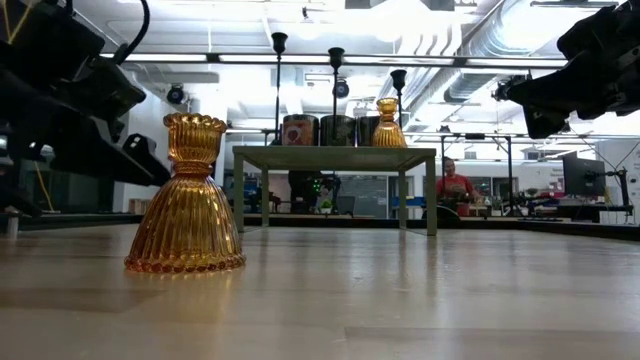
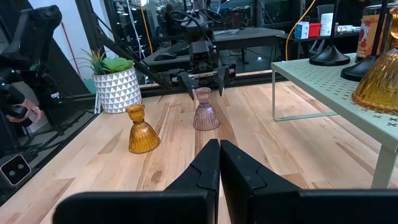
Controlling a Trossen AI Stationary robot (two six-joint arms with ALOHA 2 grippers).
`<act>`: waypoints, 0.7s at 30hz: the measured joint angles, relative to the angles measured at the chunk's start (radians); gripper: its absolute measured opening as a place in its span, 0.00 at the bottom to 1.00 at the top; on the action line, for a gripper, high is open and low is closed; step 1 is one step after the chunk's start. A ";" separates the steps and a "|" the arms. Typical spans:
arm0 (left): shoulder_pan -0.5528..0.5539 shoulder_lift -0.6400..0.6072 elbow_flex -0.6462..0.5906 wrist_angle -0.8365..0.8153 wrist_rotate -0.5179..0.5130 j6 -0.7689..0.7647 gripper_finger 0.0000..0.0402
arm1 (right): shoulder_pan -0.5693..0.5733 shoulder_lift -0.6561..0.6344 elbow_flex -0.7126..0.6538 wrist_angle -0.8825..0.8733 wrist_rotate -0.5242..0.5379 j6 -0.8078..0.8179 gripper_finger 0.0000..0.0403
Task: Pick & Place candle stick holders
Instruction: Put the pink candle holder on the shelf
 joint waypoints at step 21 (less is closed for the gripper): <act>-0.066 0.338 0.080 0.276 -0.084 -0.012 0.82 | 0.000 0.000 0.000 0.000 0.000 0.000 0.01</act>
